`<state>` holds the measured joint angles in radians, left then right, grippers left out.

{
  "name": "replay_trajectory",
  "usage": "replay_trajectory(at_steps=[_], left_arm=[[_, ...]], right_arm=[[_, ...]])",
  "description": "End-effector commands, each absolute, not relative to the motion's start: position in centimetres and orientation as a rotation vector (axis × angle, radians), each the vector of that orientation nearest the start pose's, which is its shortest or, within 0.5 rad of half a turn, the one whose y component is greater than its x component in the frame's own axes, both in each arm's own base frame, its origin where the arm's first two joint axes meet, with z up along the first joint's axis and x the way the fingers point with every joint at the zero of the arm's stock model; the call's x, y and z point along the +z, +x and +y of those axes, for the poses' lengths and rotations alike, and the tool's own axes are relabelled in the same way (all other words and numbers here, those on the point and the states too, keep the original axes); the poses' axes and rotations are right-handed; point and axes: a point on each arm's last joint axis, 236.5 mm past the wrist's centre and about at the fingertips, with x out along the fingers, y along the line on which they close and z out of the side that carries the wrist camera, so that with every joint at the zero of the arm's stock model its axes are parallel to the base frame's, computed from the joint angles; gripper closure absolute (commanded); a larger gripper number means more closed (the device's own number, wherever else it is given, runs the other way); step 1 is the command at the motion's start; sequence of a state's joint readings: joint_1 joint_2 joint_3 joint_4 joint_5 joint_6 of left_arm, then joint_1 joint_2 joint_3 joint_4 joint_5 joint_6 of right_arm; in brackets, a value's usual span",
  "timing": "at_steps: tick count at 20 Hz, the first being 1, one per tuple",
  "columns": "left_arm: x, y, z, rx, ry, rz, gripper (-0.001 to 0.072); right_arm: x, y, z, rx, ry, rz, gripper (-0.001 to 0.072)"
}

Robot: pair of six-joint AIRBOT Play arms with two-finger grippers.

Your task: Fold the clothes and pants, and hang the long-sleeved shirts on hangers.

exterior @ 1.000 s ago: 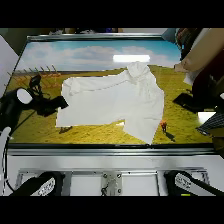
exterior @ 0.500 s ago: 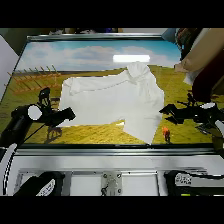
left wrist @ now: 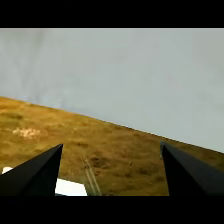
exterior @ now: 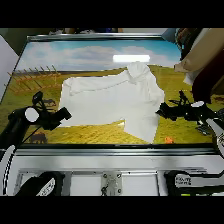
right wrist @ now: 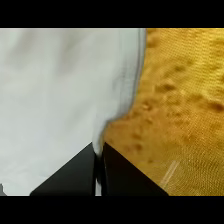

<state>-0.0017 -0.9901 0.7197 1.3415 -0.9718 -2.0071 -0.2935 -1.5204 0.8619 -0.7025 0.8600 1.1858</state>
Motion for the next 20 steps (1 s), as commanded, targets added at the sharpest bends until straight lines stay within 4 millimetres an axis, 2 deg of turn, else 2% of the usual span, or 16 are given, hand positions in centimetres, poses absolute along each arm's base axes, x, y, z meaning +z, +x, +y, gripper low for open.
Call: replay_trajectory(at_steps=[1,4,7,9,11,13,16,19,20], left_arm=[[-5.8,28.4,-1.6,0.431,-0.867,1.205,0.0054],[-7.7,27.9,0.8,0.608,-1.116,1.035,0.0054],[-9.0,28.2,2.1,0.663,-1.201,0.925,0.0054],[-10.1,28.5,2.6,0.685,-1.206,0.926,0.0054],[-11.2,29.1,2.6,0.704,-1.197,0.963,0.0054],[-11.7,30.6,2.3,0.693,-1.182,0.976,0.0054],[-12.1,33.0,0.7,0.643,-1.134,1.015,0.0054],[-12.9,34.2,-0.9,0.621,-1.102,1.068,0.0061],[-13.0,34.4,-1.3,0.618,-1.096,1.085,0.0297]], right_arm=[[-9.7,39.9,2.5,0.131,0.79,1.184,0.0698],[-9.2,40.0,2.5,0.133,0.786,1.175,0.0699],[-9.2,39.8,2.7,0.142,0.789,1.183,0.0699],[-9.1,39.7,2.8,0.147,0.79,1.186,0.0698],[-9.0,39.6,2.9,0.152,0.79,1.188,0.0698],[-8.8,39.6,2.9,0.154,0.789,1.185,0.0698],[-8.8,39.6,2.9,0.155,0.789,1.185,0.0698],[-8.7,39.4,3.2,0.165,0.792,1.196,0.0698],[-8.7,39.3,3.2,0.167,0.793,1.198,0.0699]])
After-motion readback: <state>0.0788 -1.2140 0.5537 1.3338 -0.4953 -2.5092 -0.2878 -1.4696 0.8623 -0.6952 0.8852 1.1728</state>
